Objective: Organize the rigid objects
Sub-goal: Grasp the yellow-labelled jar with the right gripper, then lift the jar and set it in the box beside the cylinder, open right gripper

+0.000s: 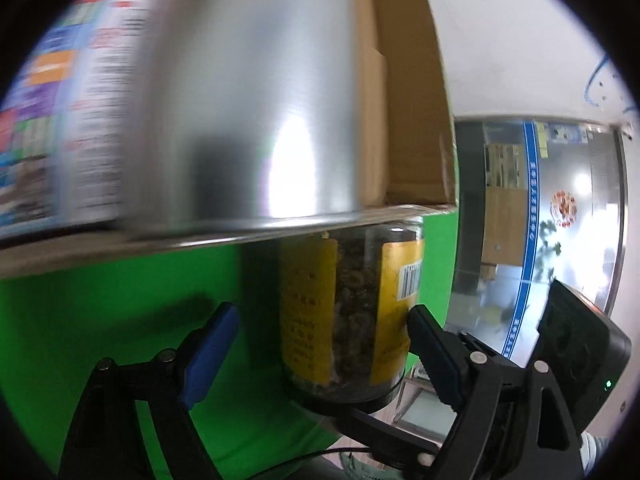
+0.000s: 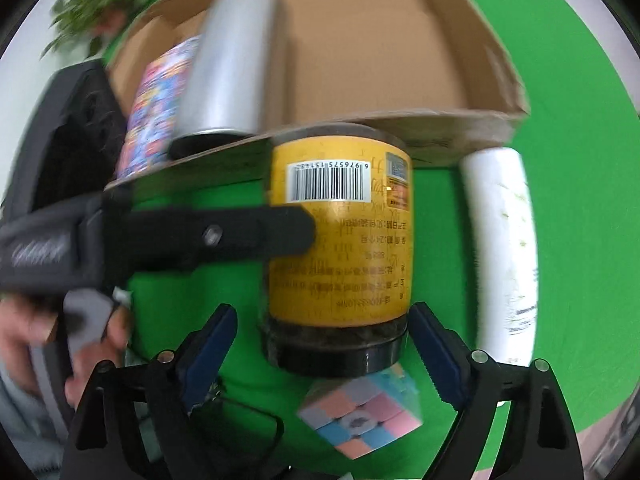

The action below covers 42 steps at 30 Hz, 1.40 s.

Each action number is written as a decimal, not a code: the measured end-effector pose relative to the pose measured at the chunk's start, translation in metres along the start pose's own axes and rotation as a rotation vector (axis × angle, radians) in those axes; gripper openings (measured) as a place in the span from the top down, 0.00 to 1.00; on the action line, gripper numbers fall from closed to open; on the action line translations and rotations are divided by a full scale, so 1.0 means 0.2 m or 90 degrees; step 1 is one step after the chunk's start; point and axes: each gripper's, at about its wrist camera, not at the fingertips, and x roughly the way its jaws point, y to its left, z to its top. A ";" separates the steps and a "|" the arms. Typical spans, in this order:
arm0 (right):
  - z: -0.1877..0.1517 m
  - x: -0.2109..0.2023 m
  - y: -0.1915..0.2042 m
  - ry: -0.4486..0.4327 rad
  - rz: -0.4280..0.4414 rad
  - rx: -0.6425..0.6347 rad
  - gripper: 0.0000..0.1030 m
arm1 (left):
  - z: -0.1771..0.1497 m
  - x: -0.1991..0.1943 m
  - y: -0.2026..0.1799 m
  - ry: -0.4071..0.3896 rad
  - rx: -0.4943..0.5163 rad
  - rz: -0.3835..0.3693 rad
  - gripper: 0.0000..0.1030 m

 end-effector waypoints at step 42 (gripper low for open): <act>0.49 -0.47 0.33 -0.144 0.144 -0.092 0.19 | 0.04 -0.55 -0.84 -0.207 0.163 0.045 0.23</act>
